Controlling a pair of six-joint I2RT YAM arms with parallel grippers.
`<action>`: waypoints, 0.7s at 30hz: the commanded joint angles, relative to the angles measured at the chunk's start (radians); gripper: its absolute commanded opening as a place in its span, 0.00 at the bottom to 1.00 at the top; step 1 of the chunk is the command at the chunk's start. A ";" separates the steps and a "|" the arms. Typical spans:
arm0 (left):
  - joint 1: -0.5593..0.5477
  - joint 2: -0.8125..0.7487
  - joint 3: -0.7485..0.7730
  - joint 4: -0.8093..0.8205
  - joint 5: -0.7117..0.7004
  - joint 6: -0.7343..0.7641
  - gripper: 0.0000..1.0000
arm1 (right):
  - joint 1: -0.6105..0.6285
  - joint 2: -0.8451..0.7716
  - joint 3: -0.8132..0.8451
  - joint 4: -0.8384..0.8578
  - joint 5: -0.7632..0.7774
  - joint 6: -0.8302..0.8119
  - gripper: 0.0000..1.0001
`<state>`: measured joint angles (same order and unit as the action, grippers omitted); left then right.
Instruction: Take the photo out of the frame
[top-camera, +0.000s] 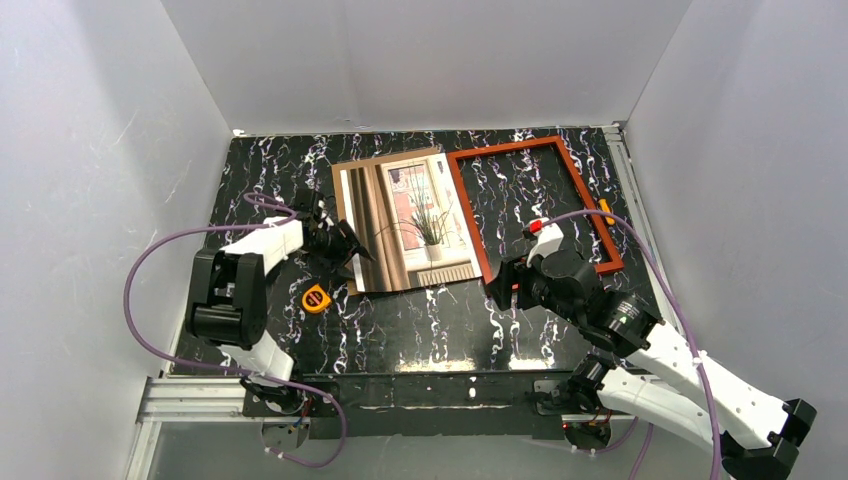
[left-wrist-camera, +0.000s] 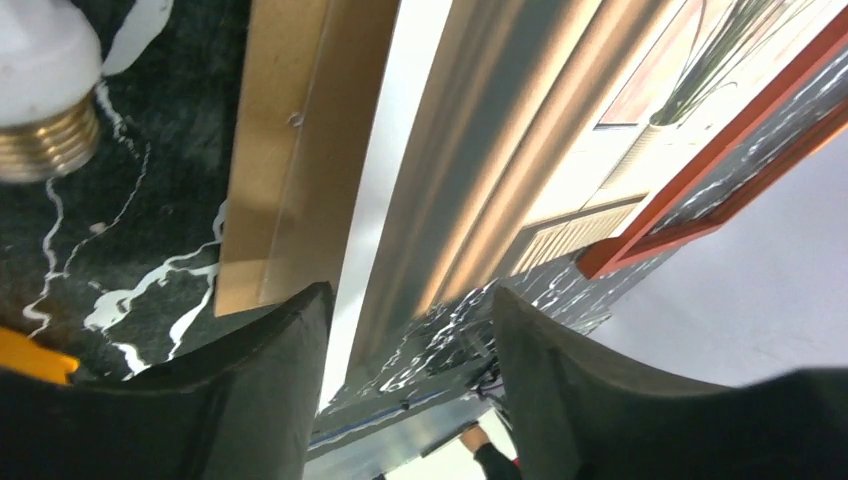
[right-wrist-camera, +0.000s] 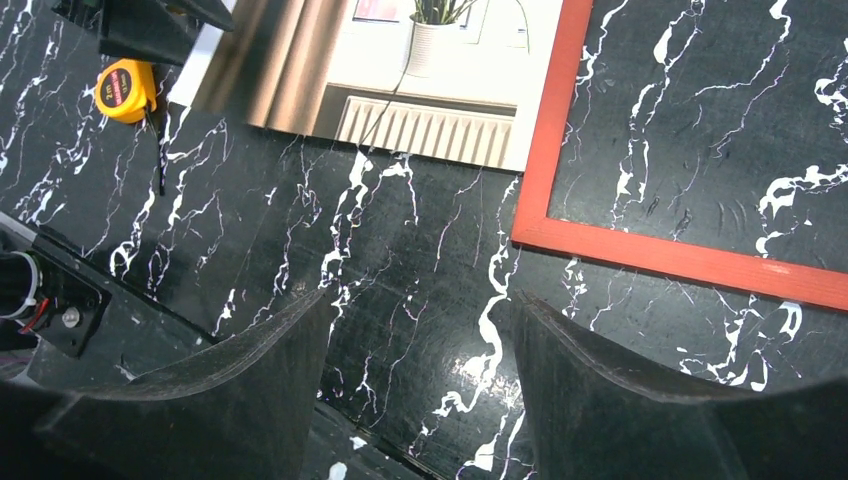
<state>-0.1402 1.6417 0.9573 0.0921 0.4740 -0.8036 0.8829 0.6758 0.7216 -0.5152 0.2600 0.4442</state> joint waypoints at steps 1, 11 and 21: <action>0.004 -0.083 0.028 -0.222 -0.032 0.082 0.68 | -0.006 0.005 0.004 0.016 0.014 0.026 0.74; 0.004 -0.236 0.230 -0.670 -0.154 0.280 0.98 | -0.009 0.010 0.039 -0.077 0.078 0.147 0.75; 0.004 -0.408 0.445 -0.907 -0.284 0.365 0.98 | -0.010 0.007 0.154 -0.196 0.117 0.157 0.77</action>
<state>-0.1402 1.2957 1.3136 -0.5850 0.2470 -0.4938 0.8772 0.6979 0.7792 -0.6640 0.3290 0.5816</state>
